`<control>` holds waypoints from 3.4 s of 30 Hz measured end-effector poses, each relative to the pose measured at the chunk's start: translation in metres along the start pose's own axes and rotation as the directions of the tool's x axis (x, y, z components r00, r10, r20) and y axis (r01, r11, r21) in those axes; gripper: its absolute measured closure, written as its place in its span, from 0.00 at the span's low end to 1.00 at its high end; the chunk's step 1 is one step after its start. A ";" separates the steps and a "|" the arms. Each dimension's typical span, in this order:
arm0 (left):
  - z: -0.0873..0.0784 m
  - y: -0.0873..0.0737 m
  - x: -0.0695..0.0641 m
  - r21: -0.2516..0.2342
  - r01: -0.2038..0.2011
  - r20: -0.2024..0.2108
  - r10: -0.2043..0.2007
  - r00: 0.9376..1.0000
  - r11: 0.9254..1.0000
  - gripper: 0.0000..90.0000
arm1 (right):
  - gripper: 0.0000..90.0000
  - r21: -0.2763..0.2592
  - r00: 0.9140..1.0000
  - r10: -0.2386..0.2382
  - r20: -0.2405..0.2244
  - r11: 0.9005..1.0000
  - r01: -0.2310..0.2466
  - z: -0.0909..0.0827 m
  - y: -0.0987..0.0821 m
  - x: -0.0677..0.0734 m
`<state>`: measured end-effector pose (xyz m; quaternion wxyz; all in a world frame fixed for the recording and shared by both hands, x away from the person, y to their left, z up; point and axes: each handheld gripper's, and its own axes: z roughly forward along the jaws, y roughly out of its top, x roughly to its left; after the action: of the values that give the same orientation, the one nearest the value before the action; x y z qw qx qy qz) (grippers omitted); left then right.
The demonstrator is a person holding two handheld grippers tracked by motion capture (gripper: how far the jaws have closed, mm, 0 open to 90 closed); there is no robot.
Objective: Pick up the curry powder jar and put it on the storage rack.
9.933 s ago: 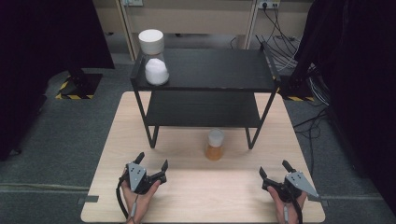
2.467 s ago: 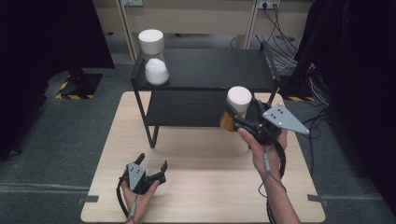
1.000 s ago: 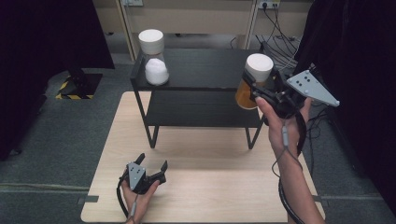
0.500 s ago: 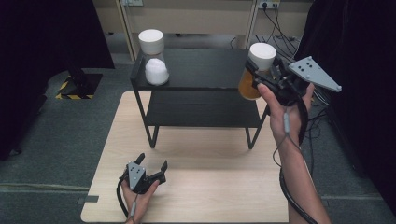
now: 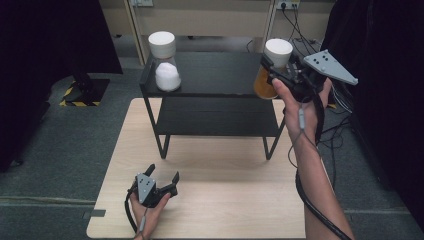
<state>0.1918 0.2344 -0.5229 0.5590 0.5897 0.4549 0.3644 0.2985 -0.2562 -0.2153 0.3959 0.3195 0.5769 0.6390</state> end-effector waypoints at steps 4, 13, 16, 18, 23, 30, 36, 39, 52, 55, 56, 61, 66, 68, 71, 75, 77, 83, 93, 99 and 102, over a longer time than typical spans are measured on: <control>0.000 0.000 0.000 -0.001 0.000 0.000 0.000 1.000 1.000 0.07 | 0.38 0.004 1.000 0.004 0.011 1.000 -0.004 0.005 0.001 -0.002; 0.000 0.000 0.000 -0.001 0.001 0.002 -0.001 1.000 1.000 0.07 | 0.38 0.027 1.000 0.009 0.025 1.000 -0.010 0.018 0.001 -0.006; 0.001 0.000 0.000 0.000 0.000 0.003 0.000 1.000 1.000 0.07 | 0.38 0.028 0.999 -0.003 0.032 1.000 0.002 0.021 -0.001 -0.005; 0.001 0.000 0.001 0.000 0.000 0.003 0.000 1.000 1.000 0.07 | 0.38 0.026 1.000 -0.004 0.031 1.000 0.003 0.022 -0.002 -0.005; 0.001 0.000 0.000 -0.001 -0.003 0.002 0.003 1.000 1.000 0.07 | 0.38 0.021 1.000 -0.006 0.031 1.000 0.006 0.022 -0.003 -0.004; 0.001 0.000 0.000 0.001 -0.003 0.003 0.003 1.000 1.000 0.07 | 0.38 0.006 0.999 0.021 0.028 1.000 -0.021 0.023 -0.008 -0.006; 0.001 0.000 0.000 -0.001 -0.002 0.002 0.002 1.000 1.000 0.07 | 0.34 -0.001 0.999 0.042 0.011 0.999 -0.042 0.023 -0.009 -0.010; 0.001 0.000 0.000 -0.001 -0.002 0.002 0.002 1.000 1.000 0.07 | 0.16 0.002 0.998 0.056 0.010 0.998 -0.056 0.022 -0.008 -0.010; 0.001 0.000 0.000 -0.003 -0.001 0.000 0.001 1.000 1.000 0.07 | 0.01 -0.007 0.999 0.001 -0.044 1.000 -0.002 0.002 -0.009 -0.012; 0.001 -0.001 0.000 -0.004 -0.002 -0.002 0.002 1.000 1.000 0.07 | 0.01 -0.009 0.999 -0.006 -0.043 1.000 0.005 -0.004 -0.011 -0.011; 0.001 -0.001 0.000 -0.005 -0.002 -0.002 0.002 1.000 1.000 0.07 | 0.01 -0.009 0.999 -0.005 -0.042 1.000 0.005 -0.005 -0.012 -0.011; 0.001 -0.001 0.000 -0.004 -0.001 -0.002 0.001 1.000 1.000 0.07 | 0.01 -0.005 0.999 -0.019 -0.048 1.000 0.019 -0.015 -0.017 -0.012; 0.000 -0.001 0.000 -0.007 -0.001 -0.004 0.001 1.000 1.000 0.07 | 0.01 -0.004 0.998 -0.027 -0.052 1.000 0.027 -0.025 -0.024 -0.011; 0.000 -0.001 0.000 -0.007 0.000 -0.004 0.000 1.000 1.000 0.07 | 0.01 -0.006 0.998 -0.027 -0.054 1.000 0.027 -0.029 -0.026 -0.011; 0.000 -0.001 -0.001 -0.008 -0.001 -0.005 0.001 1.000 1.000 0.07 | 0.01 -0.008 0.998 -0.032 -0.059 0.999 0.031 -0.034 -0.030 -0.010; 0.000 -0.001 -0.001 -0.009 -0.001 -0.005 0.001 1.000 1.000 0.07 | 0.01 -0.012 0.997 -0.034 -0.064 0.999 0.033 -0.040 -0.035 -0.009; 0.000 -0.001 -0.001 -0.009 -0.002 -0.005 0.002 1.000 1.000 0.07 | 0.01 -0.010 0.997 -0.042 -0.069 0.999 0.042 -0.043 -0.038 -0.008; 0.000 -0.001 -0.001 -0.009 -0.002 -0.005 0.002 1.000 1.000 0.07 | 0.01 -0.016 0.996 -0.039 -0.081 0.999 0.038 -0.050 -0.046 -0.006; 0.000 -0.001 -0.001 -0.007 -0.003 -0.006 0.003 1.000 1.000 0.07 | 0.01 -0.010 0.995 -0.028 -0.091 1.000 0.027 -0.060 -0.064 -0.003; 0.000 -0.001 -0.001 -0.008 -0.002 -0.006 0.002 1.000 1.000 0.07 | 0.01 -0.004 0.996 -0.021 -0.090 1.000 0.021 -0.067 -0.075 -0.003; 0.000 -0.001 -0.001 -0.008 -0.002 -0.006 0.002 1.000 1.000 0.07 | 0.01 0.000 0.996 -0.014 -0.088 1.000 0.014 -0.070 -0.081 -0.003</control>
<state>0.1916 0.2333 -0.5241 0.5596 0.5868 0.4545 0.3688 0.2505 -0.2914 -0.3044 0.3743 0.2870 0.5963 0.6496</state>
